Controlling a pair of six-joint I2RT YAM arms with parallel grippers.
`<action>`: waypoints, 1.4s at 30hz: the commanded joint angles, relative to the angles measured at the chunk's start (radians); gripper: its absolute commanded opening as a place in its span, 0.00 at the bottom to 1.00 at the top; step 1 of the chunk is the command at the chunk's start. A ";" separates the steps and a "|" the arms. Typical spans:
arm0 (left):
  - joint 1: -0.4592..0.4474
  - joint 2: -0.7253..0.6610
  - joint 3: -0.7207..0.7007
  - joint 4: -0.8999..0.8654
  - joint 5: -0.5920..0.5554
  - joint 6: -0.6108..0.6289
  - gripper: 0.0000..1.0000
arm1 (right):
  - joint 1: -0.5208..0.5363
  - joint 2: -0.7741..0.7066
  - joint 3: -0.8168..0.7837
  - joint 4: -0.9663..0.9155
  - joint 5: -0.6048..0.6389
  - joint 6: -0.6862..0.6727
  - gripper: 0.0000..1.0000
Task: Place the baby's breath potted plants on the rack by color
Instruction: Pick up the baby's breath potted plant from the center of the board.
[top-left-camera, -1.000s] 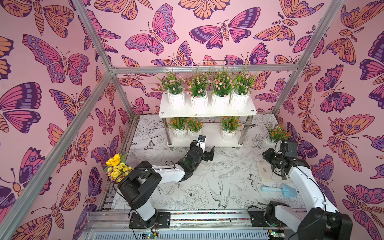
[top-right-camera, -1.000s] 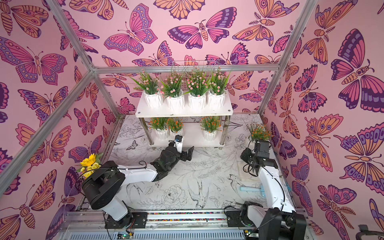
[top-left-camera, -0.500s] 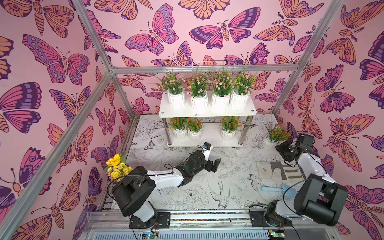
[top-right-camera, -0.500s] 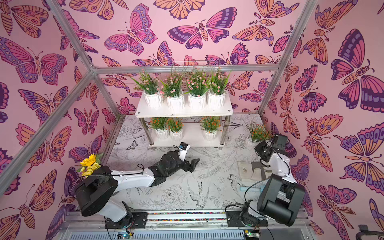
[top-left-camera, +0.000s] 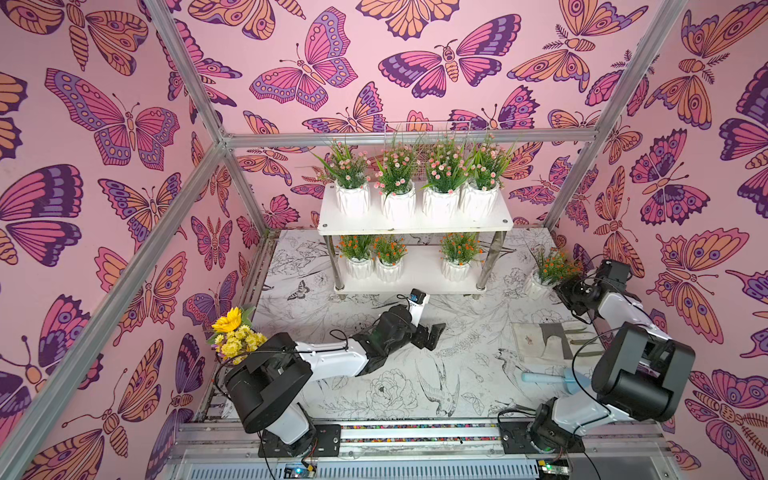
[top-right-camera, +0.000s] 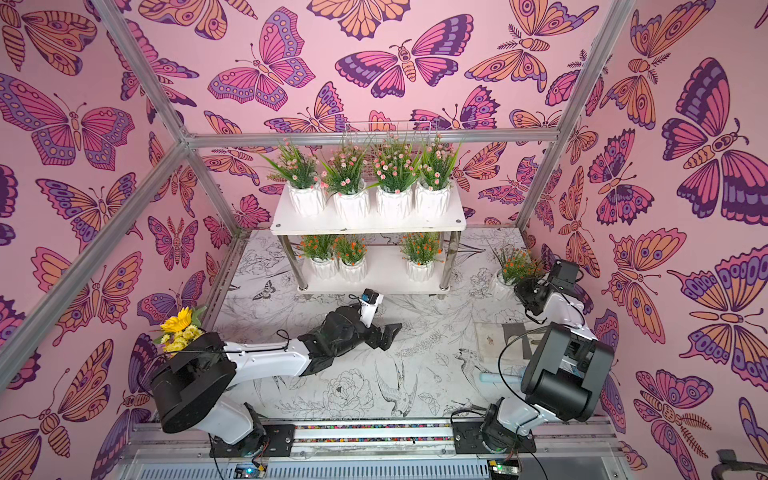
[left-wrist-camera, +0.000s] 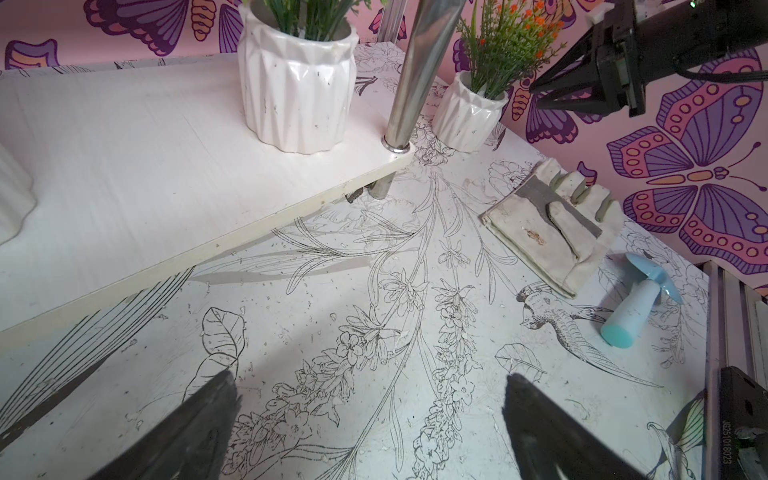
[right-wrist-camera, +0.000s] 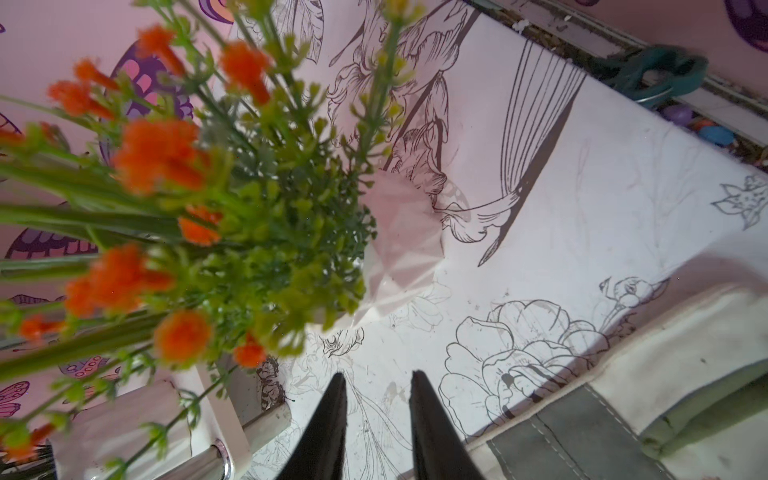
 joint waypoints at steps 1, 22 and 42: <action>-0.005 0.008 -0.005 -0.005 0.015 -0.012 1.00 | -0.005 0.040 0.038 0.014 -0.033 0.016 0.27; -0.005 0.032 0.019 -0.002 0.026 -0.012 1.00 | -0.001 0.129 0.121 -0.025 -0.008 -0.018 0.24; -0.004 0.052 0.024 0.001 0.026 -0.018 1.00 | 0.042 0.189 0.173 -0.061 0.046 -0.057 0.21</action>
